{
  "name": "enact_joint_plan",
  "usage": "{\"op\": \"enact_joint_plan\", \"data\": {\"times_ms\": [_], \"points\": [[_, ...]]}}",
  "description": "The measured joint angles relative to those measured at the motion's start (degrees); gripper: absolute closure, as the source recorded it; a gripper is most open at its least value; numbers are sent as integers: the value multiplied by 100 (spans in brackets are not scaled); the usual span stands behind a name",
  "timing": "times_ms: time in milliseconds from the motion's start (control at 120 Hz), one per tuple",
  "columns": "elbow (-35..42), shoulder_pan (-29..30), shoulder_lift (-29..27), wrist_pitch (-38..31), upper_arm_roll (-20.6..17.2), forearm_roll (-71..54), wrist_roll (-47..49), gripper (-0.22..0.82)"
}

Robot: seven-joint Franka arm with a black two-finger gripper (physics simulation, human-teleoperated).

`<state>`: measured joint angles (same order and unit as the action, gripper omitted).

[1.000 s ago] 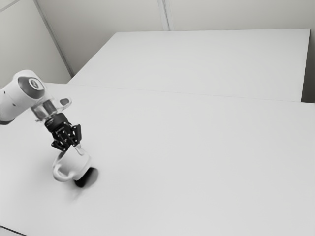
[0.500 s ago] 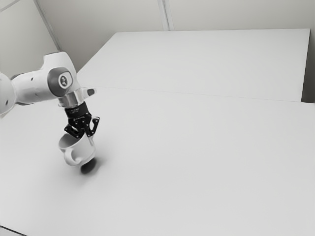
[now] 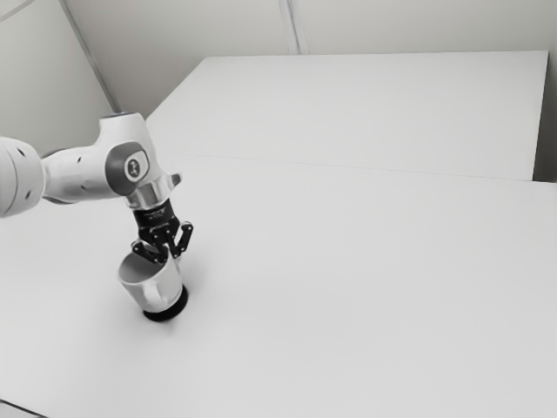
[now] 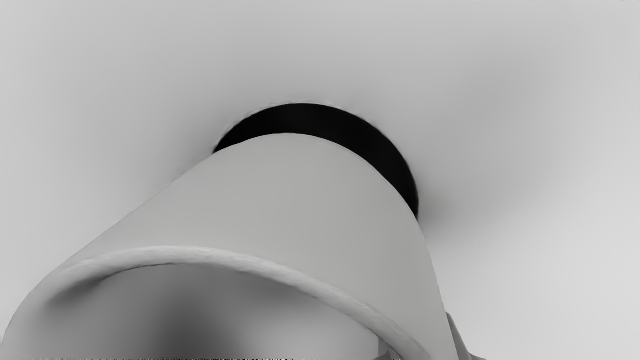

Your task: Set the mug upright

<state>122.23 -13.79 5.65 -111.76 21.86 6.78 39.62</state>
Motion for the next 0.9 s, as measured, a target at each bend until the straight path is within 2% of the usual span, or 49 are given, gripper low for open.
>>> {"op": "enact_joint_plan", "data": {"times_ms": [100, 283, 442, 633, 900], "points": [[48, -18, 14, -64, -57, -7, 305, 78], [-26, -31, -96, -78, -119, -31, 640, 37], [-353, -39, -246, 211, -121, -114, 796, 18], [-1081, -41, -516, 687, -163, -518, 426, 7], [-2562, 38, -686, 1277, -325, -999, -1278, 2]]}}
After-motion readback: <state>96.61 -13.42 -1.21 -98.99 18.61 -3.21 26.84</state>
